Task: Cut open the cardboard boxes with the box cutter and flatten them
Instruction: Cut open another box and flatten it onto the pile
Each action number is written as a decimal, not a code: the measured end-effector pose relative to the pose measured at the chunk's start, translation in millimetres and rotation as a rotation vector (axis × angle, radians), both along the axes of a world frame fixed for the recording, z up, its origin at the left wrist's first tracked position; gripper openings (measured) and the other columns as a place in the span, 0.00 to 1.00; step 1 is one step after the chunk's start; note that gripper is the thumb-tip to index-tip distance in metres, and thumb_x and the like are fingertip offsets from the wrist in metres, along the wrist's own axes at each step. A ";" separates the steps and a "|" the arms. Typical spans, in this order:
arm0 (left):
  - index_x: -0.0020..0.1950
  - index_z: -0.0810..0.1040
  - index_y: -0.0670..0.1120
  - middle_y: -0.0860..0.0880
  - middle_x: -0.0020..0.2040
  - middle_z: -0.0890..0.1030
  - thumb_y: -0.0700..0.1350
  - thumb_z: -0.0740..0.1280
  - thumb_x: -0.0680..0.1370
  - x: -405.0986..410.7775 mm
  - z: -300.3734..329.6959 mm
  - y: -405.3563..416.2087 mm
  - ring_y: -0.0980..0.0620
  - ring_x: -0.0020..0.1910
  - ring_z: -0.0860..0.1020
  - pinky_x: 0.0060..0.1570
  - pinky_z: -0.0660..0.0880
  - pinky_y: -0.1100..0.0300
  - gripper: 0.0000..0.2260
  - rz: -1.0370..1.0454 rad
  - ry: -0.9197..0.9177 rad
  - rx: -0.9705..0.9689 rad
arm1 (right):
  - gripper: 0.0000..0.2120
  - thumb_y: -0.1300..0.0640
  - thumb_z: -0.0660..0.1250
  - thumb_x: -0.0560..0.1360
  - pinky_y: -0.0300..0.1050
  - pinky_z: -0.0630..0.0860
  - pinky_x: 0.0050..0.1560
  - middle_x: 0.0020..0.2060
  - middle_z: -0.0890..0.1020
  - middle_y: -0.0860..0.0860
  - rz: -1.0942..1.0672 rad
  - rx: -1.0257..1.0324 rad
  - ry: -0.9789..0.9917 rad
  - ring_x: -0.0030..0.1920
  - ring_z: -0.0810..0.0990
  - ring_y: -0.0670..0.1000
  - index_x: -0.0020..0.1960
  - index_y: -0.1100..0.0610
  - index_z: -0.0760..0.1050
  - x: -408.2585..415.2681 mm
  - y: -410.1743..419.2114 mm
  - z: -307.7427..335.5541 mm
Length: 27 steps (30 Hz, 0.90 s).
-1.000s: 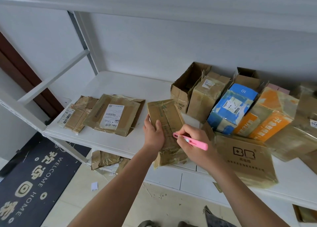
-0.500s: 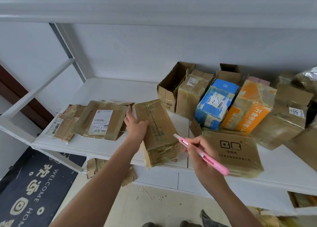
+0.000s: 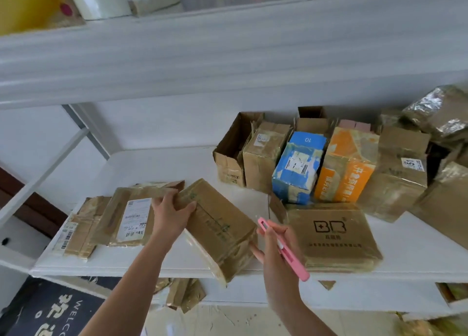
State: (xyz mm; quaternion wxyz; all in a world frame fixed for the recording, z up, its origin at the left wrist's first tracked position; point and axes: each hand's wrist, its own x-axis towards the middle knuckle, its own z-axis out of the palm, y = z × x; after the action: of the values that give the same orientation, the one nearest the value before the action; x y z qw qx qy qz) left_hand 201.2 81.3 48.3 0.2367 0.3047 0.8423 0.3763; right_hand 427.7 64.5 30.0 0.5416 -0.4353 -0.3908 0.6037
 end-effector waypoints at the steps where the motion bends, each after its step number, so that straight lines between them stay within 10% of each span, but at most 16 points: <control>1: 0.71 0.70 0.48 0.47 0.62 0.62 0.52 0.73 0.75 0.1 0.2 -3.1 0.46 0.55 0.70 0.63 0.72 0.46 0.27 0.035 0.009 -0.021 | 0.02 0.59 0.64 0.80 0.57 0.82 0.52 0.47 0.83 0.46 -0.020 0.027 -0.008 0.53 0.83 0.47 0.48 0.55 0.75 -2.9 9.2 2.0; 8: 0.70 0.67 0.46 0.42 0.61 0.65 0.65 0.67 0.74 6.1 0.4 -24.3 0.39 0.63 0.67 0.65 0.67 0.43 0.33 -0.010 0.226 -0.266 | 0.03 0.61 0.63 0.81 0.36 0.80 0.48 0.51 0.84 0.55 0.027 0.162 -0.018 0.52 0.84 0.46 0.49 0.59 0.73 -8.4 79.8 8.7; 14: 0.79 0.55 0.60 0.55 0.80 0.54 0.71 0.46 0.75 26.9 -1.5 -12.8 0.51 0.79 0.49 0.78 0.44 0.49 0.34 -0.524 0.669 -0.150 | 0.04 0.60 0.64 0.81 0.66 0.79 0.56 0.48 0.84 0.51 0.020 0.029 0.053 0.57 0.82 0.53 0.48 0.55 0.74 -5.2 87.4 -11.1; 27: 0.79 0.51 0.61 0.55 0.81 0.49 0.79 0.43 0.68 25.7 -13.5 -6.6 0.51 0.79 0.42 0.77 0.40 0.48 0.43 -0.515 0.717 -0.241 | 0.04 0.54 0.63 0.81 0.58 0.81 0.55 0.50 0.84 0.46 0.085 0.133 -0.129 0.54 0.83 0.46 0.48 0.49 0.74 -3.8 83.3 -22.4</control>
State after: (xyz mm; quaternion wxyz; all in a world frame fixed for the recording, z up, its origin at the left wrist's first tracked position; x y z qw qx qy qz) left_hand 226.9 74.7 34.8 0.0499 0.5856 0.8055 0.0752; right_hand 423.9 147.8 7.6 0.5171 -0.4192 -0.4822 0.5695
